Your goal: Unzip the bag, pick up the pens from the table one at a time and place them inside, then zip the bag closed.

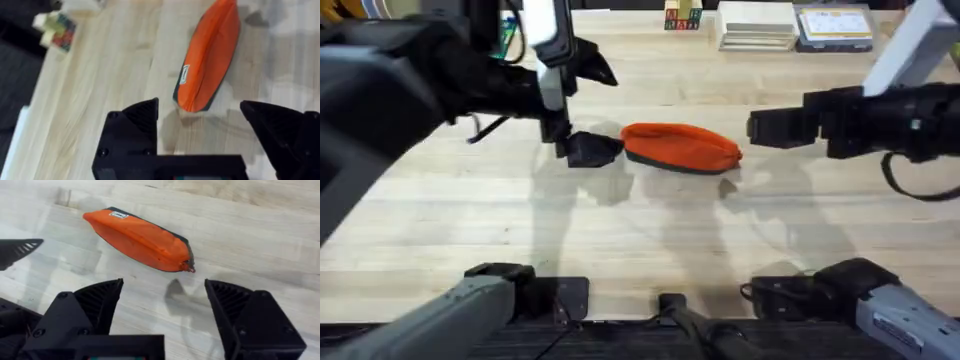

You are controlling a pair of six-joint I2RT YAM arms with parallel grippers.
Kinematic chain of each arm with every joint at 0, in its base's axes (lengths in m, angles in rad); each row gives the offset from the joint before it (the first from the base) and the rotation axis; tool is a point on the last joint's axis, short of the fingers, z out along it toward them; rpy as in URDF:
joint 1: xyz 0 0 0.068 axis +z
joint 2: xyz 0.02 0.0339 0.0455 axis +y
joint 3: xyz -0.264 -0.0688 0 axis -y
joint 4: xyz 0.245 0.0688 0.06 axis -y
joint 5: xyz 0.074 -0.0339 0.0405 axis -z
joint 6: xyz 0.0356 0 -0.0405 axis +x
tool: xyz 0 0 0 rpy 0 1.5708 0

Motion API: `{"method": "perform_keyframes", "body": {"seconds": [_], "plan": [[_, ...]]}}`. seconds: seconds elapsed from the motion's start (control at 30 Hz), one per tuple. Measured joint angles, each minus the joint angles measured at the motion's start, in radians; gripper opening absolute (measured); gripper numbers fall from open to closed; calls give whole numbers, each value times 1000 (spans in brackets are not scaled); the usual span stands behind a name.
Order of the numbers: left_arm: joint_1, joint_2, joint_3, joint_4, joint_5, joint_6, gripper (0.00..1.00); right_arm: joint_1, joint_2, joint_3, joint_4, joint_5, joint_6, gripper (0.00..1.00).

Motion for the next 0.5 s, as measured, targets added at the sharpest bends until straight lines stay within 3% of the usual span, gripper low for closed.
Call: {"method": "perform_keyframes", "body": {"seconds": [0.17, 0.5], "plan": [[0, -183, 0, -23, -108, -179, 994, 0, -51, 0, -10, 0, 0, 997], [0, -452, 0, -29, -225, -691, 994, 0, -111, 0, -11, 0, 25, 997]]}}
